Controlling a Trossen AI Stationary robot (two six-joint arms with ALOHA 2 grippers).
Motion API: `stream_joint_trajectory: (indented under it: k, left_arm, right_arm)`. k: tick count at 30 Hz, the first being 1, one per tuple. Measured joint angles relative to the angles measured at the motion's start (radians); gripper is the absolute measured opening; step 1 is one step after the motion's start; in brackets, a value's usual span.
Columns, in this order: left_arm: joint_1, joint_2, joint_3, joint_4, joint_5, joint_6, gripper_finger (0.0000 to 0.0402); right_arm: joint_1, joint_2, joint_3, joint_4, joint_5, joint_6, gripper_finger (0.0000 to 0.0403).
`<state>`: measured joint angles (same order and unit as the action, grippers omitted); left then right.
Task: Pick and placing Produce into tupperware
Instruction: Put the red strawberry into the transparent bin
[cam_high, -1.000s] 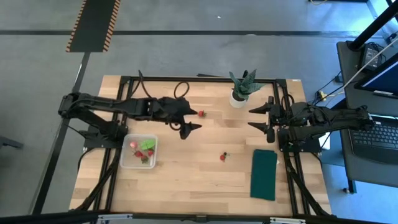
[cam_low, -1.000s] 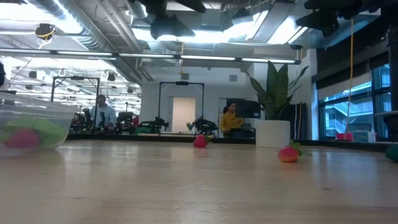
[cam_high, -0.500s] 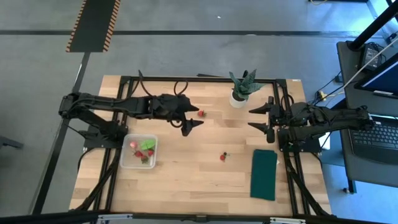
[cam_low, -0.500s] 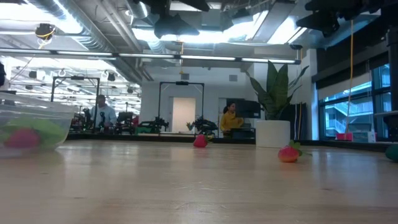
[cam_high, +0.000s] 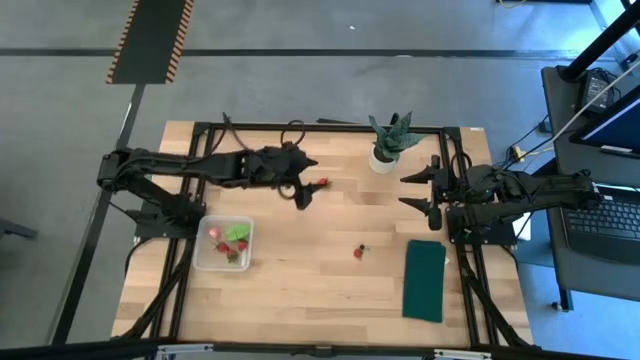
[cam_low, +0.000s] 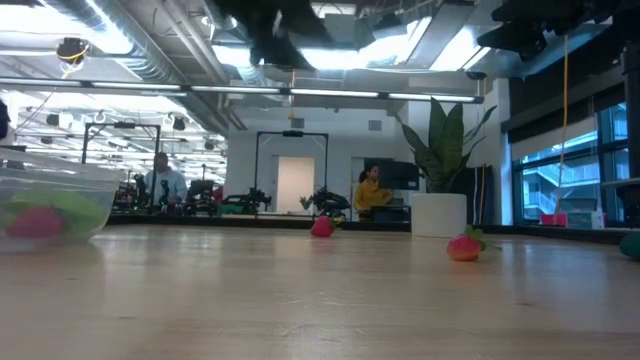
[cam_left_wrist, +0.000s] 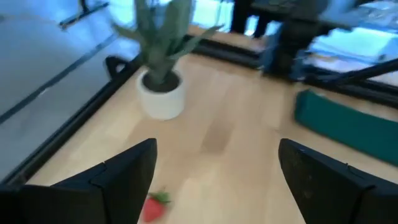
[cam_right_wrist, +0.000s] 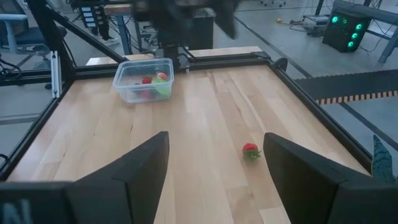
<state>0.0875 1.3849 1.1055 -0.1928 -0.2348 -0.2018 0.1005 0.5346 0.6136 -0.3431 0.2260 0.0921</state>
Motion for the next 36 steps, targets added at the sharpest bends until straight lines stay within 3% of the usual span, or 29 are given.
stream_joint_trajectory:
  k: [6,13,18,36]
  left_arm:
    - [0.124,0.112,-0.001,-0.028,0.169,0.03,0.033]
    - [0.165,0.243,-0.001,-0.026,0.23,0.34,0.033]
    - [0.204,0.324,-0.001,-0.032,0.302,0.276,0.033]
    - [0.24,0.502,-0.001,0.099,0.271,0.151,0.033]
  right_arm:
    - [0.0,-0.001,0.0,0.001,0.0,-0.02,0.0264]
    - [0.0,0.0,0.0,0.001,0.0,-0.021,0.0264]
    - [0.0,0.0,0.0,0.001,0.0,-0.023,0.0264]
    - [0.0,0.0,0.0,-0.052,0.0,-0.023,0.0264]
